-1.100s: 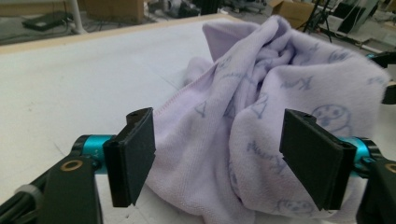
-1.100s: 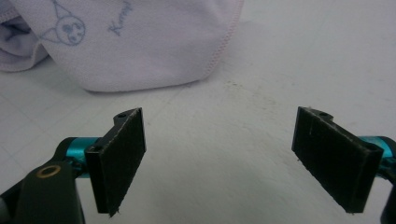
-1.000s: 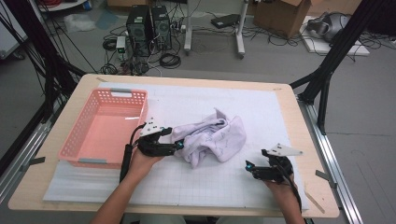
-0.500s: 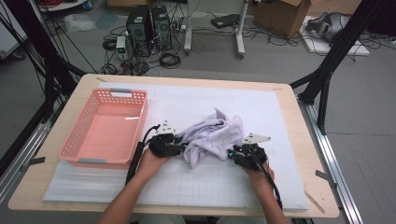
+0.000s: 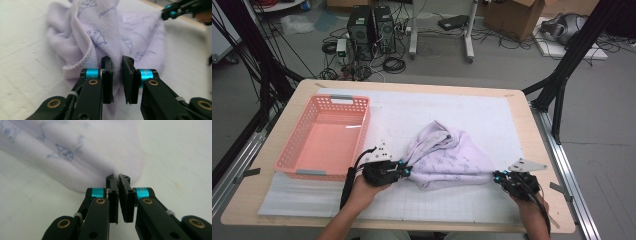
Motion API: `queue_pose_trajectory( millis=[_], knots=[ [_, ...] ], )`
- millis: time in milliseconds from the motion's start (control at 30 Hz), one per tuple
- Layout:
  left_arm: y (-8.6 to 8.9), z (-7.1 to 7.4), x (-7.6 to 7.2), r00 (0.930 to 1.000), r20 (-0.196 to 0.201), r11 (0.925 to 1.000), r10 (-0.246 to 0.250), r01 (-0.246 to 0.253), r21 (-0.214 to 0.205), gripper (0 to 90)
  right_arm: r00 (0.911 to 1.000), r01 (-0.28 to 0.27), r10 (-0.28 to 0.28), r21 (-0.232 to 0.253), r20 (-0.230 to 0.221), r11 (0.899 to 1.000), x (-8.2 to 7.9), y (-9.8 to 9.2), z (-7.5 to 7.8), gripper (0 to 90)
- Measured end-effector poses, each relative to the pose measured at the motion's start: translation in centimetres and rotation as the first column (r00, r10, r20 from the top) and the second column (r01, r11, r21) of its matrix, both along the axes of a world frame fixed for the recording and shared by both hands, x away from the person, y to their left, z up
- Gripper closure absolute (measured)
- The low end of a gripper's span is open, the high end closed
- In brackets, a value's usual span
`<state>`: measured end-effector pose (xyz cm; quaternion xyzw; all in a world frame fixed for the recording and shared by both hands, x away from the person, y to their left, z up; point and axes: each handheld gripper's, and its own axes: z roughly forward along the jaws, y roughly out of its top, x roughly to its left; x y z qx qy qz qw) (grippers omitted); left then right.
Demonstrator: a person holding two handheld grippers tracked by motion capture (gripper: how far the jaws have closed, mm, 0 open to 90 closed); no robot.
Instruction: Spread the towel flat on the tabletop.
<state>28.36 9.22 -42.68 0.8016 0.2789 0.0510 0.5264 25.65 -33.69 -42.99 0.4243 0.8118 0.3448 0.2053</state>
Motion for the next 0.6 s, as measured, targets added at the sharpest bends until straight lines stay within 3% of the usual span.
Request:
queue_pose_trajectory(
  millis=[100, 167, 200, 267, 333, 467, 600],
  knots=[
    [-0.8, 0.1, -1.4, 0.9991, 0.006, 0.9990, -0.043, 0.043, 0.008, 77.5, 0.9997, 0.021, -0.021, -0.035, 0.008, 0.999, -1.0, -1.1, 0.4, 86.6],
    [-1.1, 0.4, -1.7, 0.9994, 0.007, 0.9994, -0.034, 0.034, 0.002, 64.5, 0.9990, 0.045, -0.045, -0.081, 0.005, 0.996, -1.3, -1.2, 0.5, 86.5],
    [-1.0, 0.5, -1.6, 0.9997, 0.008, 0.9997, -0.022, 0.022, -0.003, 56.2, 0.9984, 0.055, -0.056, -0.082, -0.004, 0.995, -1.4, -1.4, 0.4, 86.3],
    [-0.7, 0.7, -1.2, 0.9998, 0.013, 0.9998, 0.013, -0.013, -0.013, 44.0, 0.9979, 0.065, -0.065, -0.038, -0.002, 0.997, -1.5, -1.7, 0.5, 79.1],
    [-0.1, 0.9, -0.7, 0.9983, 0.022, 0.9977, 0.053, -0.053, -0.042, 39.1, 0.9971, 0.073, -0.073, 0.000, 0.020, 0.997, -1.3, -1.6, 0.8, 64.3],
    [0.9, 1.5, 0.0, 0.9913, 0.071, 0.9914, 0.111, -0.105, -0.078, 38.2, 0.9953, 0.056, -0.058, 0.028, 0.078, 0.998, -0.2, -0.2, 1.4, 48.8],
    [1.3, 0.9, 1.5, 0.9858, 0.058, 0.9861, 0.158, -0.154, -0.061, 38.9, 0.9985, -0.020, 0.018, 0.042, 0.051, 0.999, 2.7, 2.9, 0.8, 42.0]
  ],
)
